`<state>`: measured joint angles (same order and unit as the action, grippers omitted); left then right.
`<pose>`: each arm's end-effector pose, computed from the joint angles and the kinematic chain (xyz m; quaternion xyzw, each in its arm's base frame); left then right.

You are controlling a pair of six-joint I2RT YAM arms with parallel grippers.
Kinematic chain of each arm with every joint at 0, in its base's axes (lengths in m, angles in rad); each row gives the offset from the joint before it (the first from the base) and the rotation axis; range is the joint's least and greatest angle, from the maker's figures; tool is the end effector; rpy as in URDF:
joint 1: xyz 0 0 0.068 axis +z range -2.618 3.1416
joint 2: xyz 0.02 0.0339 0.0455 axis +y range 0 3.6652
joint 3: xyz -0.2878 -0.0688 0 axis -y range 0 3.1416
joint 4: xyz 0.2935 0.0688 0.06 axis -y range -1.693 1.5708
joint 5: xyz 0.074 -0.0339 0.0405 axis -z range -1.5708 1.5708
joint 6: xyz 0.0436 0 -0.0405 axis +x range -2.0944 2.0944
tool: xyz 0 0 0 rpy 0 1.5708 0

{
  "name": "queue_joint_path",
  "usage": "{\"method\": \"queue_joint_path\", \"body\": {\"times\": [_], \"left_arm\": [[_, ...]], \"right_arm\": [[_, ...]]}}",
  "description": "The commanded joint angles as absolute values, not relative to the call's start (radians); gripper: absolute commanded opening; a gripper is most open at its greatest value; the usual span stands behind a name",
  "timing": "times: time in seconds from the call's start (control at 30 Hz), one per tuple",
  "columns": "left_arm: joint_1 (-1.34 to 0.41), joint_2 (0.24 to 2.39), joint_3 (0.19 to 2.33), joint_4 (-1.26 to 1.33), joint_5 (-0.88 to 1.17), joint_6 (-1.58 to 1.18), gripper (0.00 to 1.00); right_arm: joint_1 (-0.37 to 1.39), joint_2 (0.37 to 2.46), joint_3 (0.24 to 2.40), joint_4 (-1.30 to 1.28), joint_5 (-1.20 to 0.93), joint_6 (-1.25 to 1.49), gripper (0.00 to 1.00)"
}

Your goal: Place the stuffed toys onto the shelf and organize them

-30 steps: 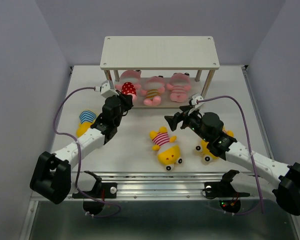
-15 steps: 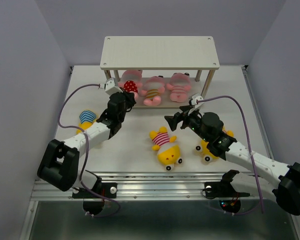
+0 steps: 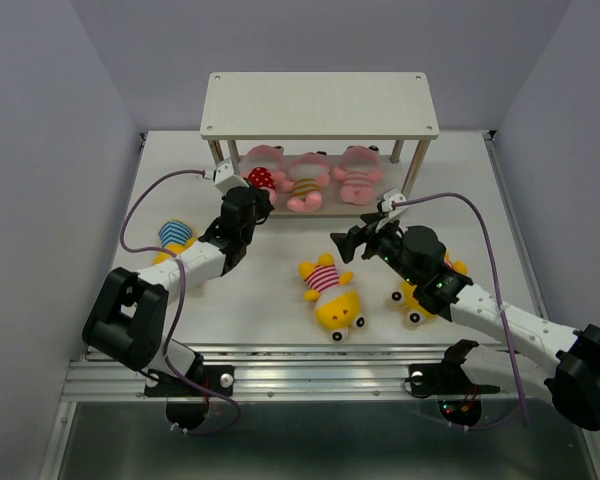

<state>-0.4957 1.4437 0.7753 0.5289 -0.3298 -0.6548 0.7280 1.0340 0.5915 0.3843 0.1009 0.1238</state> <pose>0.3279 -0.1613 0.2482 -0.1665 0.7335 -0.2482 0.6104 0.2126 0.1836 0.2825 -0.1831 0.7039 0.2497 0.6393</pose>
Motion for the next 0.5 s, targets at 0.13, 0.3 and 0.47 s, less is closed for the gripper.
{"method": "queue_joint_path", "body": {"times": [0.13, 0.3, 0.47], "left_arm": [[-0.495, 1.459, 0.808, 0.591, -0.379, -0.627, 0.0], [-0.491, 1.492, 0.831, 0.583, -0.379, -0.607, 0.0], [-0.482, 1.516, 0.842, 0.583, -0.368, -0.618, 0.0]], "right_arm": [[0.736, 1.031, 0.592, 0.41, 0.12, 0.107, 1.0], [0.736, 1.026, 0.586, 0.41, 0.12, 0.109, 1.0], [0.736, 1.028, 0.586, 0.408, 0.12, 0.106, 1.0]]}}
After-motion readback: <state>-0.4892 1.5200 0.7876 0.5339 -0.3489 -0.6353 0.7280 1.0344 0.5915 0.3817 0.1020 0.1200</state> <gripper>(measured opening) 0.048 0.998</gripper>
